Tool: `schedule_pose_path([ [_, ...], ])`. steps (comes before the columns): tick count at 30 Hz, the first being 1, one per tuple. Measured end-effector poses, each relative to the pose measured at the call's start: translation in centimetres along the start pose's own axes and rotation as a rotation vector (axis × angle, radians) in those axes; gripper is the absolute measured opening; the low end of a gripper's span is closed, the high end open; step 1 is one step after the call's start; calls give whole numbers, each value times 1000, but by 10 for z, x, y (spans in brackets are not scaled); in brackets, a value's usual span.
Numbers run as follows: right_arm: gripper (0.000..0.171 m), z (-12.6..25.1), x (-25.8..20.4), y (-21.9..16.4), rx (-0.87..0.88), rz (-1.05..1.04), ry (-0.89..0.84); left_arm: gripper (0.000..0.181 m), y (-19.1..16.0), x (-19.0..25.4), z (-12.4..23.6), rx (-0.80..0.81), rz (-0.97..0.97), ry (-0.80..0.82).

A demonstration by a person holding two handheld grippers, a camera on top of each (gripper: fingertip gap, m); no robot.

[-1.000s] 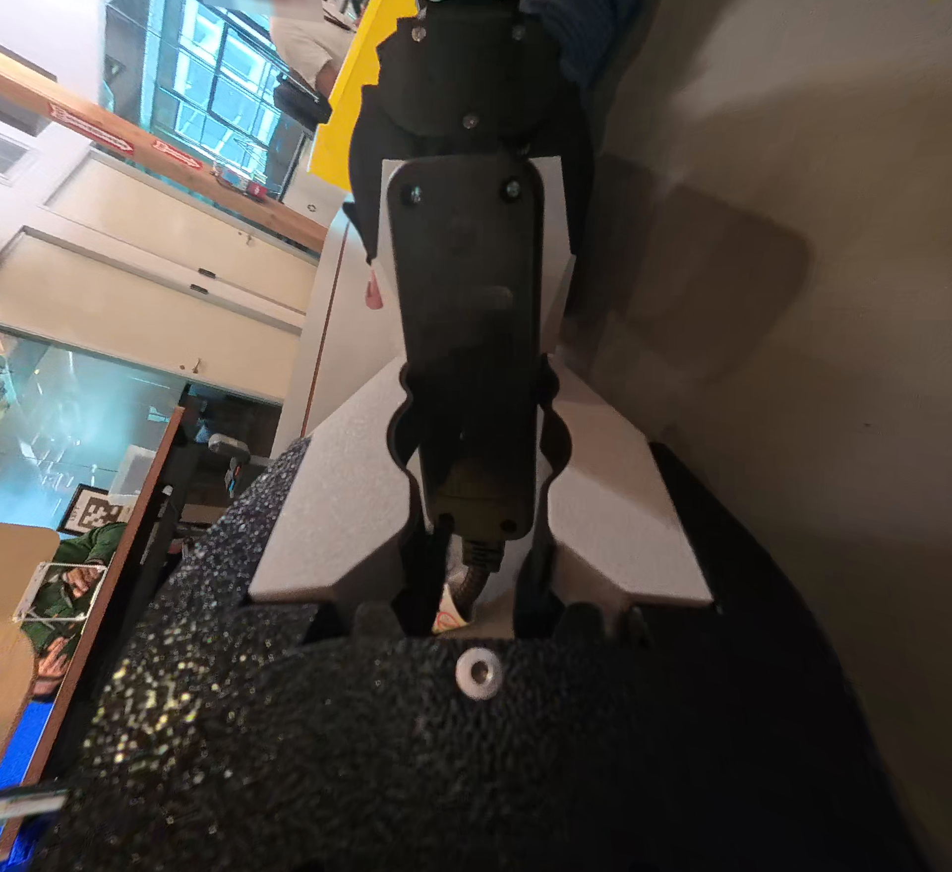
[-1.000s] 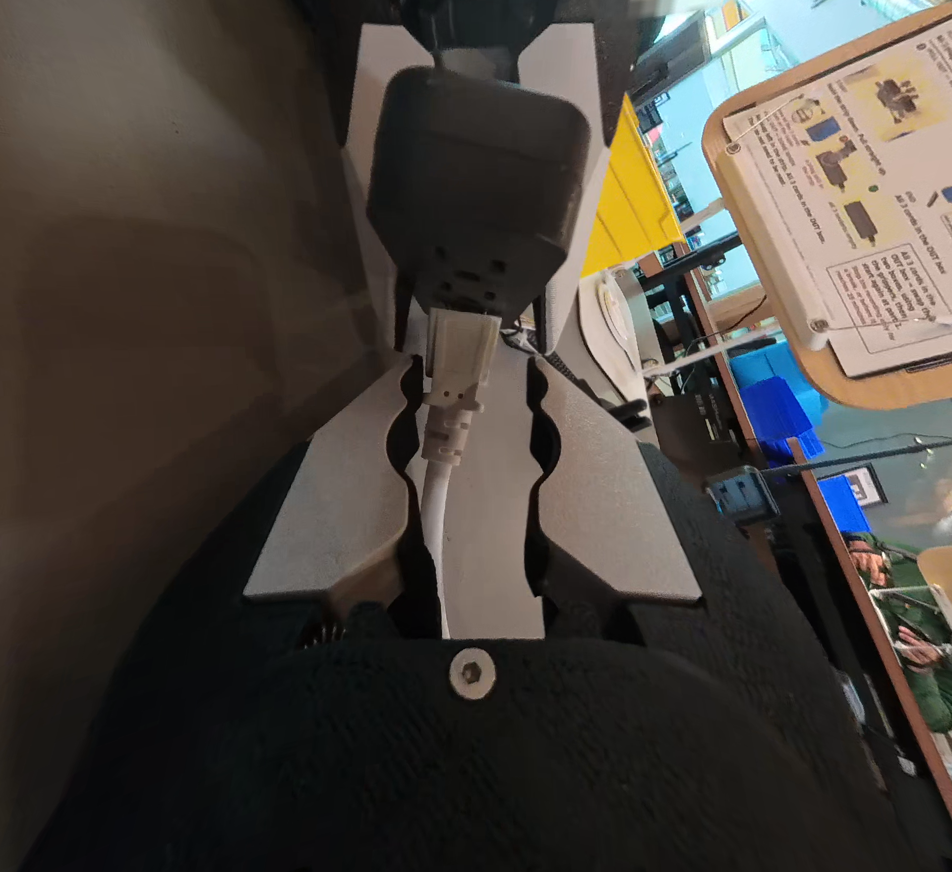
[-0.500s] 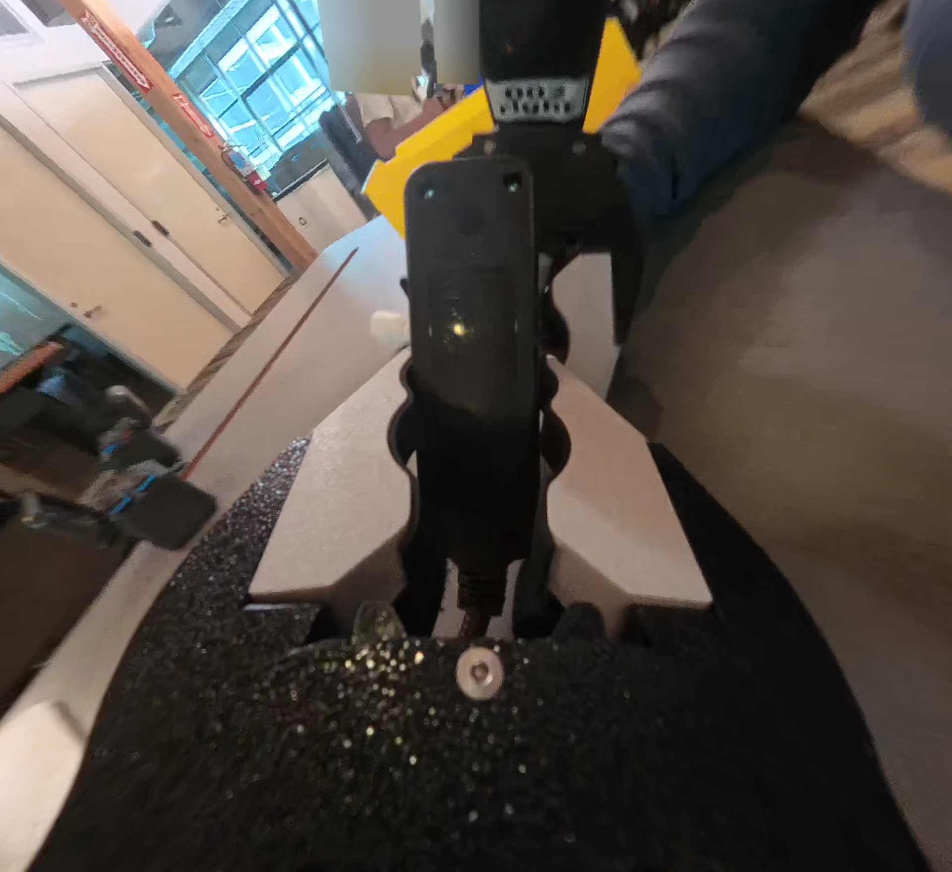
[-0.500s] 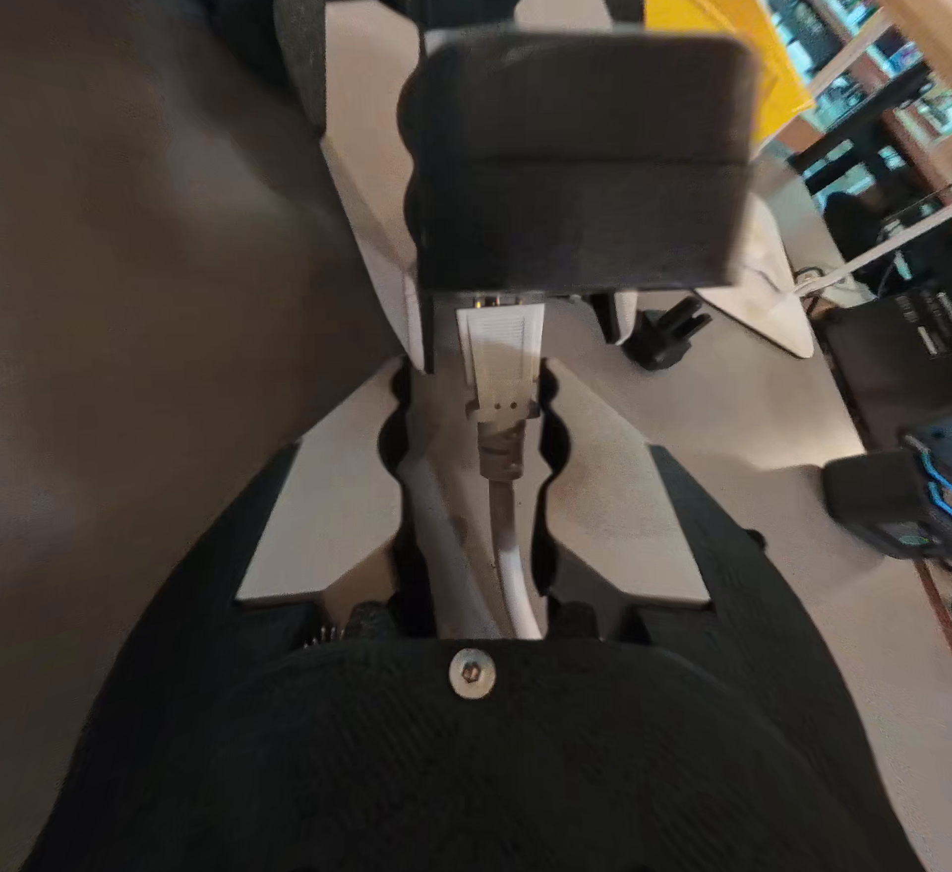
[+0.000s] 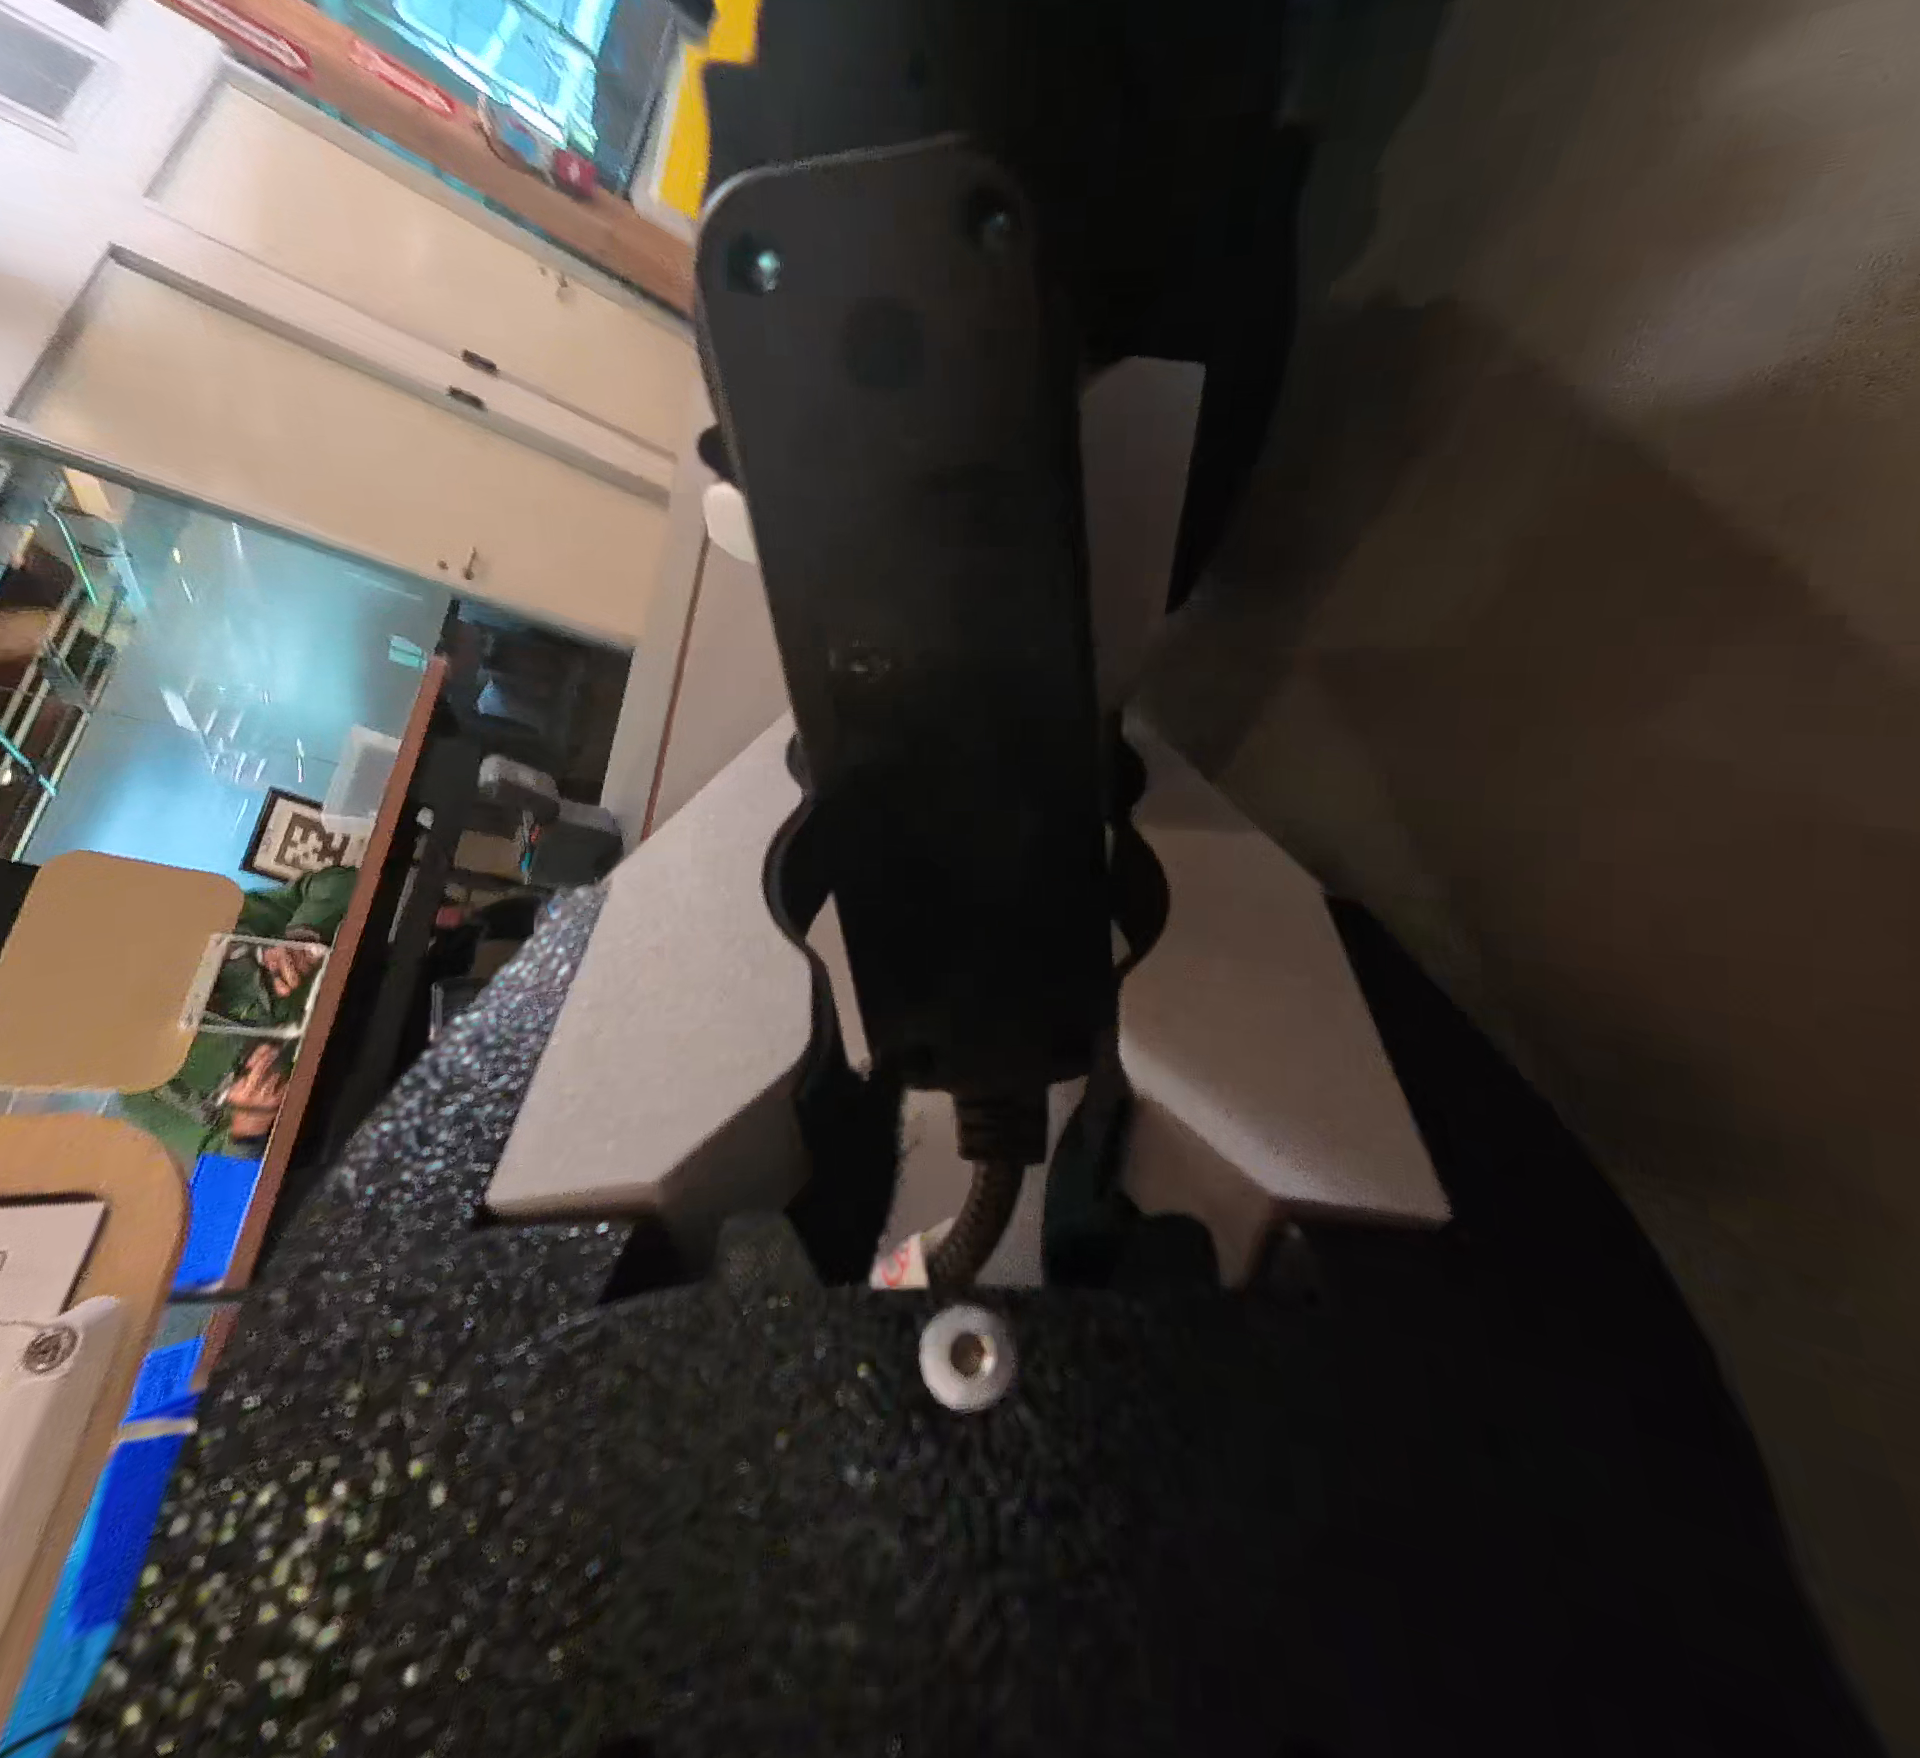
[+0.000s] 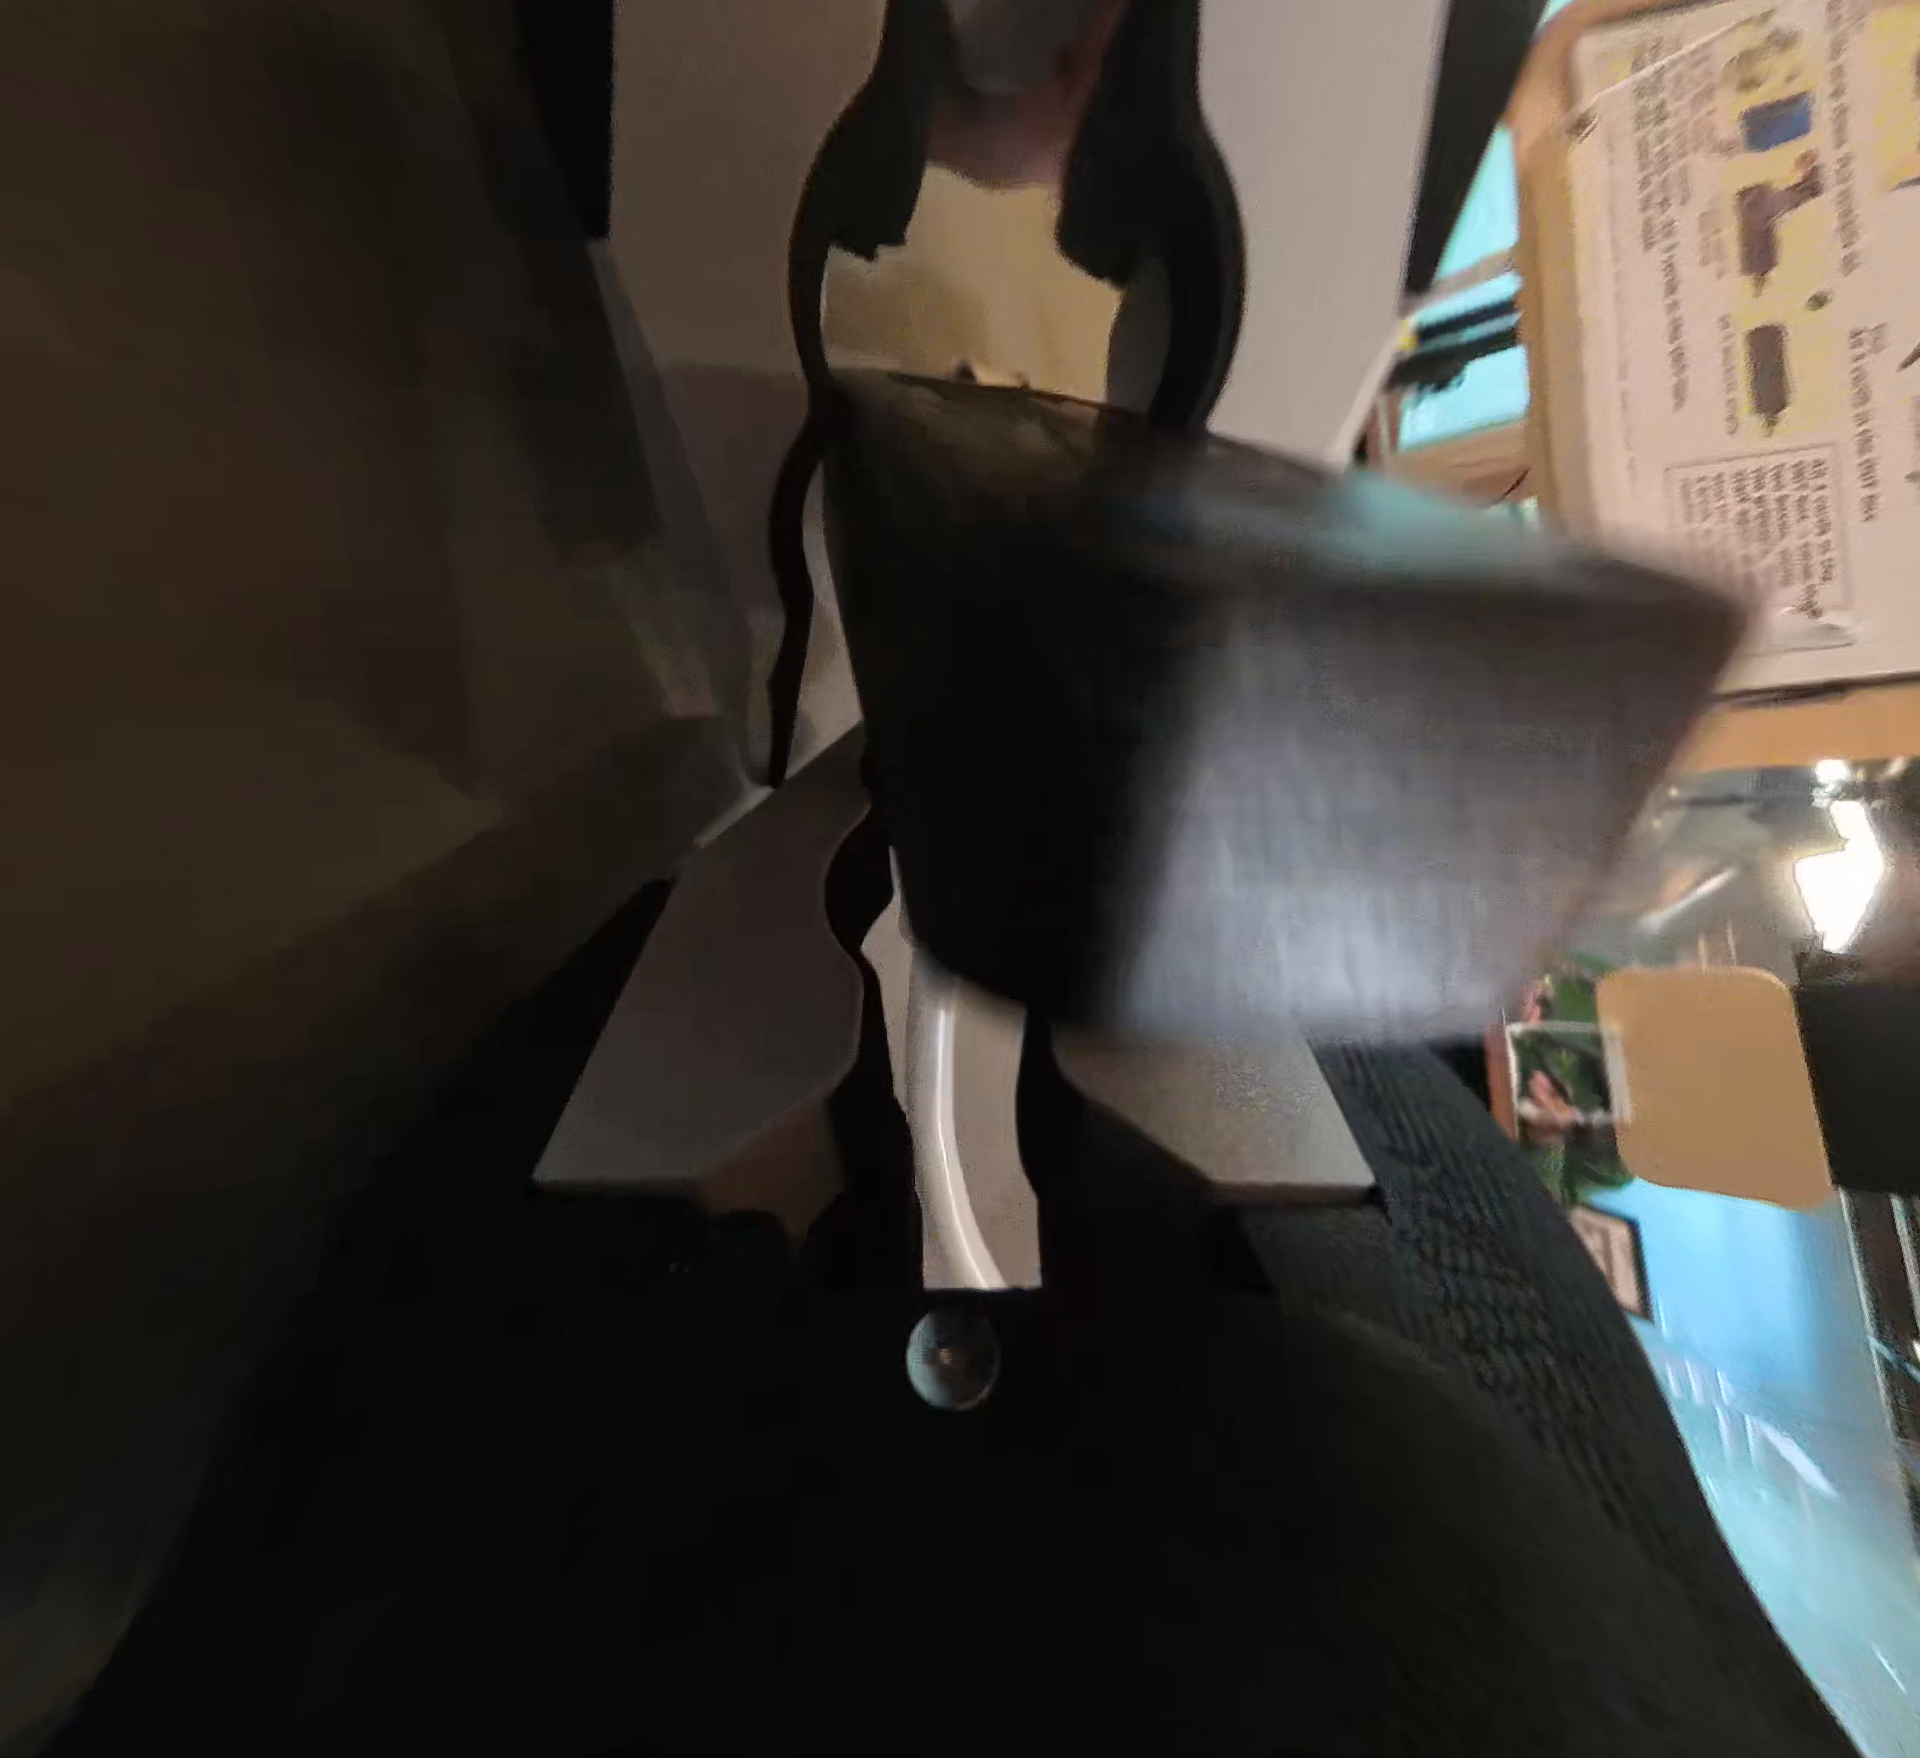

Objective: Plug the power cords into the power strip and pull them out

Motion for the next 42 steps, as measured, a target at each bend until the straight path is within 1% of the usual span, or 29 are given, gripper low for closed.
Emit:
schedule_pose_path([
  [1, 19, 4, 1, 0, 46, -6, -15, 50, 0, -1, 3, 30, 13, -2],
  [4, 18, 8, -4, -4, 110, -10, -4, 51, -4, 2, 2, 29, 34, -32],
  [5, 18, 9, -6, -5, 131, -22, 5, 49, -7, 2, 2, 27, 45, -47],
  [12, 18, 8, -3, -11, 158, -135, 52, 49, -16, -4, 1, 5, 211, -76],
  [13, 19, 9, -4, -15, 153, -150, 57, 44, -18, -5, 1, 0, 234, -88],
  [14, 18, 11, -4, -17, 174, -170, 66, 45, -17, -6, 1, 18, 276, -115],
  [19, 18, 11, -5, -17, 193, -222, 94, 45, -17, -7, 1, 35, 314, -151],
  [25, 18, 16, -6, -20, 230, -229, 110, 44, -14, -5, 0, 42, 322, -171],
  [33, 19, 19, -9, -20, 238, -199, 97, 44, -12, -3, 0, 46, 303, -178],
  [36, 18, 16, -9, -19, 190, -107, 36, 43, -13, -3, -1, 69, 266, -159],
  [40, 19, 8, -10, -21, 117, 33, -55, 43, -15, -6, 0, 77, 278, -118],
  [42, 18, 6, -10, -23, 94, 95, -121, 53, -16, -10, 1, 101, 281, -79],
])
Point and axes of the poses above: each gripper's, where its closed fingertips meet, z back along the fingers, y out of its top, x = y × z across the jaws, the point moved 9 cm from there along z, back along the fingers, and after that the axes turned 10 degrees about z, right-handed, at the moved point
